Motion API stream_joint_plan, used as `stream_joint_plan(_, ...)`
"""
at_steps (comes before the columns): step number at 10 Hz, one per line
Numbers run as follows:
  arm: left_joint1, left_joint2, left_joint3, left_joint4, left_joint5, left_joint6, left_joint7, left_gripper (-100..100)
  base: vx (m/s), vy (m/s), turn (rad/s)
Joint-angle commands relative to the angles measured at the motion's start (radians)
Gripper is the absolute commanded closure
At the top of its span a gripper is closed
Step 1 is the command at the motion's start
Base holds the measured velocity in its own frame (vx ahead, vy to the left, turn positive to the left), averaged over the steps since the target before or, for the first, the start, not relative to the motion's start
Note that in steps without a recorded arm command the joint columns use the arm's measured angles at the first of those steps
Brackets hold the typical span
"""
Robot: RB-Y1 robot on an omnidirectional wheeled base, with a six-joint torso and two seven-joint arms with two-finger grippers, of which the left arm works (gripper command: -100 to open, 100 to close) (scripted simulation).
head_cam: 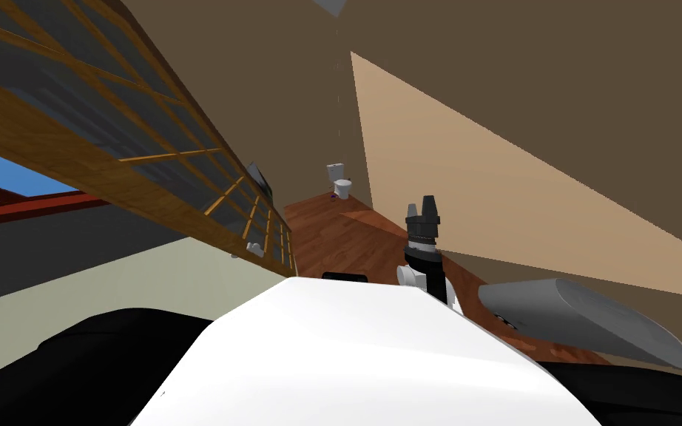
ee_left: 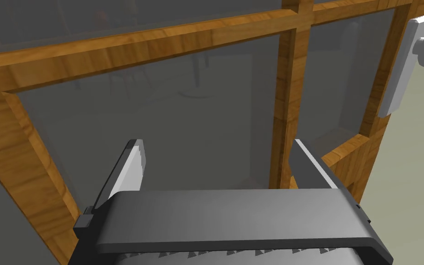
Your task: Push the door open
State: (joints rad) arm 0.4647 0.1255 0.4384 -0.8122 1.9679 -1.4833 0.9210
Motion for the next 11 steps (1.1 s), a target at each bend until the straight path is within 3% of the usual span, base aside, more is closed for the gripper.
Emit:
stream_joint_plan(1, 0.002, -0.001, -0.003, -0.007, -0.013, 0.004, -0.007, -100, 0.011, 0.01, 0.162)
stream_joint_plan(11, -0.022, 0.002, -0.018, 0.011, -0.087, 0.03, -0.019, -100, 0.006, -0.001, 0.099)
